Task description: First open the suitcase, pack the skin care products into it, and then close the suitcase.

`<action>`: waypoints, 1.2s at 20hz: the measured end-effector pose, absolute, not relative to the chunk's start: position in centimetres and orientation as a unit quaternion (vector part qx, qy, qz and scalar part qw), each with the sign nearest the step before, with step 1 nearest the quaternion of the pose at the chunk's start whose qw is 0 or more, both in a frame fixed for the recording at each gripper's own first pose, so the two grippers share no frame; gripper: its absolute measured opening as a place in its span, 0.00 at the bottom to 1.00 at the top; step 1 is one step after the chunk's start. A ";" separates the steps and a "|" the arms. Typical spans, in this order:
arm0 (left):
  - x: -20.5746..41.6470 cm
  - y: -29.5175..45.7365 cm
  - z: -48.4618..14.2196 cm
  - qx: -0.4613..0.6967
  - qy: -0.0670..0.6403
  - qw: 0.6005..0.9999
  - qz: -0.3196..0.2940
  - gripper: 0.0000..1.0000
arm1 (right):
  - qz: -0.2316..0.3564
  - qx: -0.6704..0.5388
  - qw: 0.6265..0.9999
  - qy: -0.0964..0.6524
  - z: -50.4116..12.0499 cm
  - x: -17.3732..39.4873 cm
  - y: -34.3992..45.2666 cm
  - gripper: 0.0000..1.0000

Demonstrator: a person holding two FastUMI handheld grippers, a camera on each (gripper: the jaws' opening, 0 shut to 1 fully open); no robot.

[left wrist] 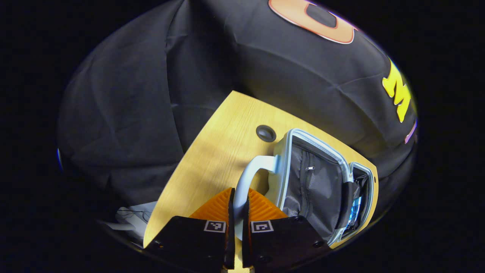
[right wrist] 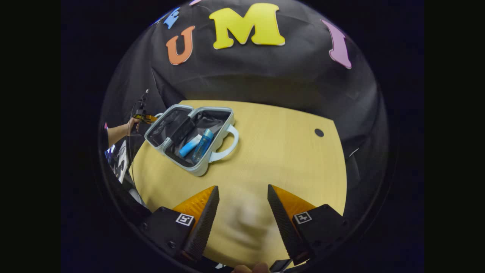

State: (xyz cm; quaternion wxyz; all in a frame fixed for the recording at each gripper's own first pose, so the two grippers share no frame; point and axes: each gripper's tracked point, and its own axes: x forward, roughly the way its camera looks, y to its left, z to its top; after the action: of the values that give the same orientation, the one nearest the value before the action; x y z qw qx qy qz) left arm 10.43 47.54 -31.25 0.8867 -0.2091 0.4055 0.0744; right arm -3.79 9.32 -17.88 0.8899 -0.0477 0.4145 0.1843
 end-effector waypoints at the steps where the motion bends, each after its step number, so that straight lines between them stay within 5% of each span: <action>1: 10.4 47.3 -28.9 -0.202 0.393 0.894 0.078 0.10 | 0.180 -0.053 0.900 0.394 -17.2 -3.5 8.9 0.77; 7: 9.4 40.0 -14.2 -0.108 0.312 0.939 0.090 0.09 | 0.117 -0.018 0.939 0.323 -15.3 -3.0 5.0 0.77; 13: 9.8 28.8 -7.4 -0.084 0.275 0.952 0.104 0.09 | 0.057 0.017 0.952 0.301 -13.9 -4.6 -1.5 0.75; 19: 12.8 14.0 -6.5 -0.036 0.244 0.966 0.075 0.08 | 0.006 0.023 0.955 0.295 -13.0 -7.0 -6.8 0.77; 24: 14.4 2.2 -12.5 -0.012 0.265 0.964 0.018 0.09 | -0.026 0.007 0.951 0.308 -13.5 -8.9 -10.4 0.77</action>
State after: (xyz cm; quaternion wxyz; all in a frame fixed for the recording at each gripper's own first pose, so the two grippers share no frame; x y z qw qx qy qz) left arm 14.38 2.24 -12.51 0.9639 -0.0117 0.2655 0.0184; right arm -8.90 -10.40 -13.48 0.9510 0.0065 0.3080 -0.0255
